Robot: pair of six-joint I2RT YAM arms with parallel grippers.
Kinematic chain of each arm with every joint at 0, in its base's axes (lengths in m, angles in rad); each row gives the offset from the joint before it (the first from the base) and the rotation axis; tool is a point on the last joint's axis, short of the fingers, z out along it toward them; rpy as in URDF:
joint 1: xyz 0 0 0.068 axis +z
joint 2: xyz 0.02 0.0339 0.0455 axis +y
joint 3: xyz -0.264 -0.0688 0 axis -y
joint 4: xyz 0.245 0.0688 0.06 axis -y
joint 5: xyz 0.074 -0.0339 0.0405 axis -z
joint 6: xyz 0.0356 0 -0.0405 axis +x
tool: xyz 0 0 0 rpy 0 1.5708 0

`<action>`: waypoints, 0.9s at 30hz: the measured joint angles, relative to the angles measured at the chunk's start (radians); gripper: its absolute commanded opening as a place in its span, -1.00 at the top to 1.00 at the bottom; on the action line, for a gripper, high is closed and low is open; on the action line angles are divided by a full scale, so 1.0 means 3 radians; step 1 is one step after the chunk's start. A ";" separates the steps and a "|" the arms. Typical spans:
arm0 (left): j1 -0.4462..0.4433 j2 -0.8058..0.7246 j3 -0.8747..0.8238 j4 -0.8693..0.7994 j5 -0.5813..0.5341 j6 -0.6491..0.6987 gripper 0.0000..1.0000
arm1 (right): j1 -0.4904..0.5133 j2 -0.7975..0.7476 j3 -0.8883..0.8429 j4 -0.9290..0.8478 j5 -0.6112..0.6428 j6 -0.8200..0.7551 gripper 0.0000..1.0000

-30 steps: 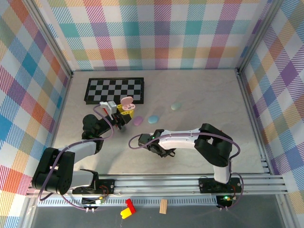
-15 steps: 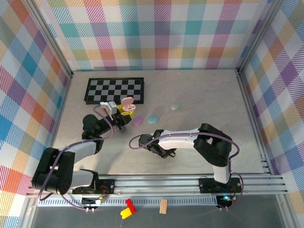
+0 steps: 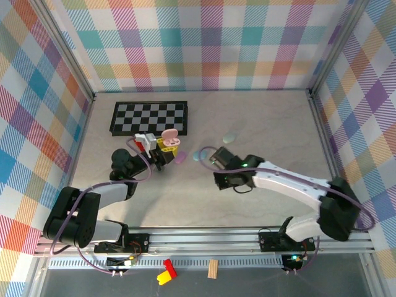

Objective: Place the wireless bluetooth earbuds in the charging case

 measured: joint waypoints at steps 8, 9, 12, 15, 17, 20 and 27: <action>-0.0509 0.0038 0.0037 -0.0128 -0.0548 0.0548 0.31 | -0.0464 -0.0292 0.0112 0.0519 -0.1053 0.0069 0.59; -0.0557 0.0065 0.0057 -0.0151 -0.0612 0.0608 0.31 | -0.0497 -0.0292 0.0168 0.0572 -0.1170 0.0074 0.59; -0.0669 0.0150 0.0084 -0.0169 -0.0748 0.0726 0.31 | -0.0561 -0.0292 0.0315 0.0744 -0.1450 0.0097 0.58; -0.0767 0.0220 0.0092 -0.0177 -0.0847 0.0819 0.30 | -0.0594 -0.0271 0.0439 0.0905 -0.1656 0.0109 0.58; -0.0824 0.0261 0.0117 -0.0192 -0.0885 0.0879 0.30 | -0.0598 -0.0212 0.0518 0.0988 -0.1760 0.0118 0.58; -0.0908 0.0285 0.0169 -0.0259 -0.0931 0.0951 0.30 | -0.0598 -0.0064 0.0619 0.1071 -0.1867 0.0118 0.58; -0.1030 0.0357 0.0282 -0.0276 -0.0982 0.1030 0.30 | -0.0598 0.0186 0.0647 0.1161 -0.1981 0.0134 0.58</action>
